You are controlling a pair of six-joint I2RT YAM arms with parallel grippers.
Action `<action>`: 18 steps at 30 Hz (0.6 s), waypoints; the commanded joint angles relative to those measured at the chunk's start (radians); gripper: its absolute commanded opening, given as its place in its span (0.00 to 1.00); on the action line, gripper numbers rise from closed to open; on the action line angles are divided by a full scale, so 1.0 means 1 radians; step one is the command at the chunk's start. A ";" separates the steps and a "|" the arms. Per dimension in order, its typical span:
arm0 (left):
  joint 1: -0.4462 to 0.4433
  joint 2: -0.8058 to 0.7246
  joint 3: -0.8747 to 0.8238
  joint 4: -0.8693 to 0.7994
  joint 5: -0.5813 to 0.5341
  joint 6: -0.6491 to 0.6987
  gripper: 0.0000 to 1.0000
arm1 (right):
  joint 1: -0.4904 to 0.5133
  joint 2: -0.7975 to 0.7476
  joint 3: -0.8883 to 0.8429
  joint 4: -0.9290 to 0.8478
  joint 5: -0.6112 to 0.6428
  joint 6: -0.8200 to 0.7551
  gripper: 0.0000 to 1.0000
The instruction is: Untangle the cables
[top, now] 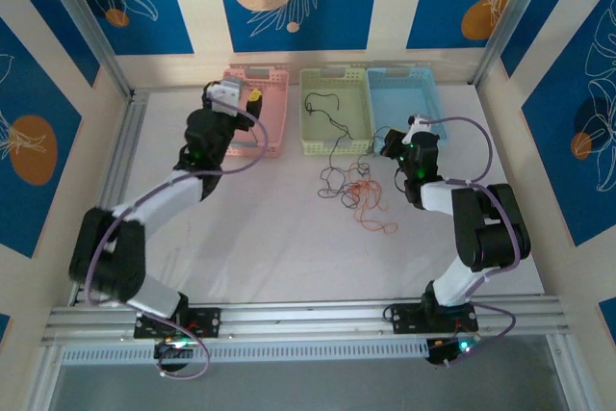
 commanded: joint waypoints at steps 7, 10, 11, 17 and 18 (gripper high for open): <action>-0.009 -0.193 -0.281 -0.153 0.525 -0.248 0.75 | 0.083 0.006 0.011 0.279 -0.479 -0.124 0.00; -0.034 -0.232 -0.306 -0.184 0.569 -0.215 0.77 | 0.129 0.035 0.053 0.296 -0.679 -0.126 0.00; -0.045 -0.236 -0.311 -0.185 0.571 -0.199 0.79 | 0.150 0.042 0.067 0.288 -0.724 -0.138 0.00; -0.104 -0.146 -0.287 -0.160 0.577 -0.132 0.85 | 0.237 0.073 0.136 0.191 -0.856 -0.202 0.00; -0.114 -0.120 -0.282 -0.147 0.595 -0.126 0.85 | 0.241 0.078 0.145 0.182 -0.870 -0.202 0.00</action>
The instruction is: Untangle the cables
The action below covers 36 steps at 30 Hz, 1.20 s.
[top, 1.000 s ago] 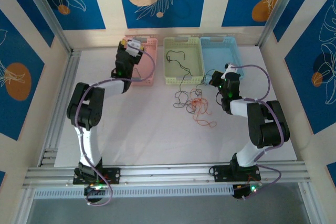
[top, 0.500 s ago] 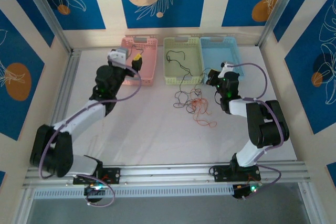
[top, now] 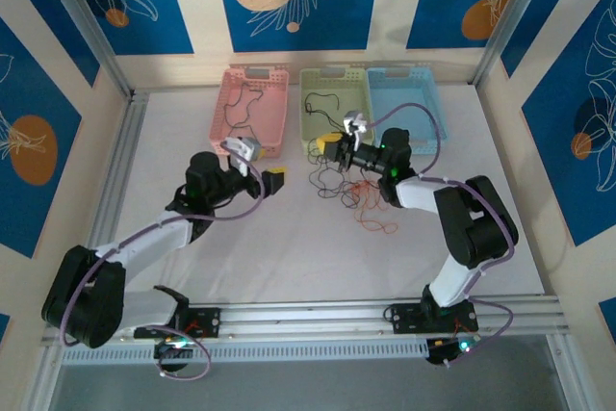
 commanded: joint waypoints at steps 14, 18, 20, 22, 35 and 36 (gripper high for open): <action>-0.088 0.315 0.213 0.112 0.073 0.124 0.84 | 0.026 0.045 0.096 -0.121 -0.267 -0.066 0.00; -0.089 0.380 0.236 0.177 0.086 0.119 0.72 | 0.026 0.043 0.097 -0.129 -0.273 -0.069 0.00; -0.089 0.403 0.236 0.217 0.101 0.116 0.65 | 0.025 0.044 0.100 -0.130 -0.278 -0.065 0.00; -0.090 0.416 0.238 0.230 0.106 0.116 0.56 | 0.025 0.046 0.100 -0.130 -0.285 -0.060 0.00; -0.089 0.311 0.112 0.285 -0.068 0.106 0.00 | 0.000 0.012 0.044 -0.057 -0.111 -0.016 0.34; -0.090 0.267 0.094 0.264 -0.115 0.107 0.00 | -0.011 0.004 0.016 -0.012 -0.052 0.000 0.39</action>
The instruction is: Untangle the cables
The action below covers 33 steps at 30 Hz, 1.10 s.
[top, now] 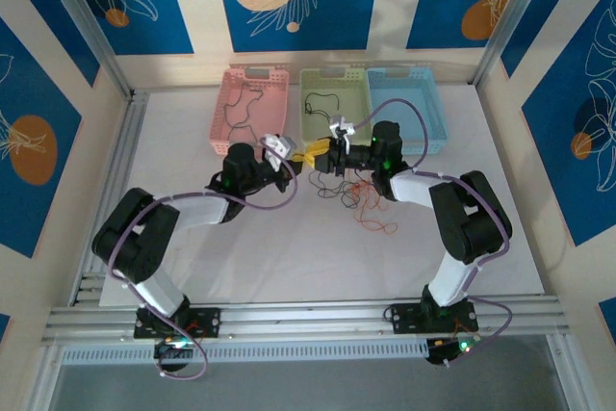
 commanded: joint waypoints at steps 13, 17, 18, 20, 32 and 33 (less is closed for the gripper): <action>-0.001 -0.819 -0.103 -0.567 -0.685 0.013 0.00 | -0.051 -0.064 -0.015 -0.184 0.546 -0.052 0.42; -0.002 -0.938 -0.133 -0.579 -0.669 -0.045 0.00 | -0.048 -0.058 0.005 -0.233 0.545 -0.078 0.42; -0.001 -0.949 -0.133 -0.590 -0.668 -0.054 0.00 | -0.043 -0.055 0.015 -0.253 0.536 -0.090 0.42; -0.002 -0.965 -0.121 -0.628 -0.674 -0.067 0.00 | -0.024 -0.039 0.047 -0.318 0.534 -0.129 0.42; -0.001 -1.081 -0.054 -0.827 -0.907 -0.073 0.00 | 0.102 0.039 0.189 -0.630 0.516 -0.469 0.42; -0.002 -1.076 -0.048 -0.839 -0.898 -0.077 0.00 | 0.104 0.041 0.192 -0.632 0.528 -0.468 0.42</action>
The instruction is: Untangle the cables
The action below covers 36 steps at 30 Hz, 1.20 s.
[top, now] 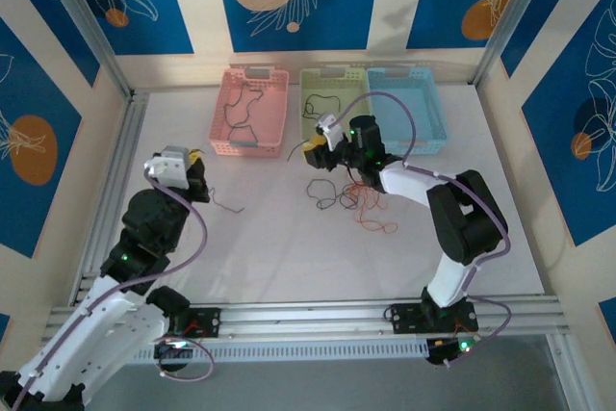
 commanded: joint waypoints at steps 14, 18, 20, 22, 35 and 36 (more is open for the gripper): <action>-0.002 0.347 0.375 0.079 0.365 -0.090 0.00 | -0.132 -0.029 -0.041 0.025 0.336 0.219 0.39; -0.001 0.529 0.561 0.112 0.400 -0.088 0.00 | -0.198 -0.057 -0.086 0.055 0.388 0.327 0.38; -0.002 0.636 0.659 0.164 0.403 -0.082 0.00 | -0.232 -0.072 -0.112 0.074 0.381 0.384 0.38; -0.002 0.734 0.757 0.204 0.406 -0.072 0.00 | -0.252 -0.076 -0.121 0.078 0.371 0.418 0.37; 0.001 1.455 1.485 0.187 0.517 -0.030 0.00 | -0.268 -0.070 -0.116 0.069 0.335 0.449 0.36; -0.001 1.502 1.507 0.186 0.509 -0.017 0.00 | -0.269 -0.071 -0.117 0.068 0.332 0.452 0.36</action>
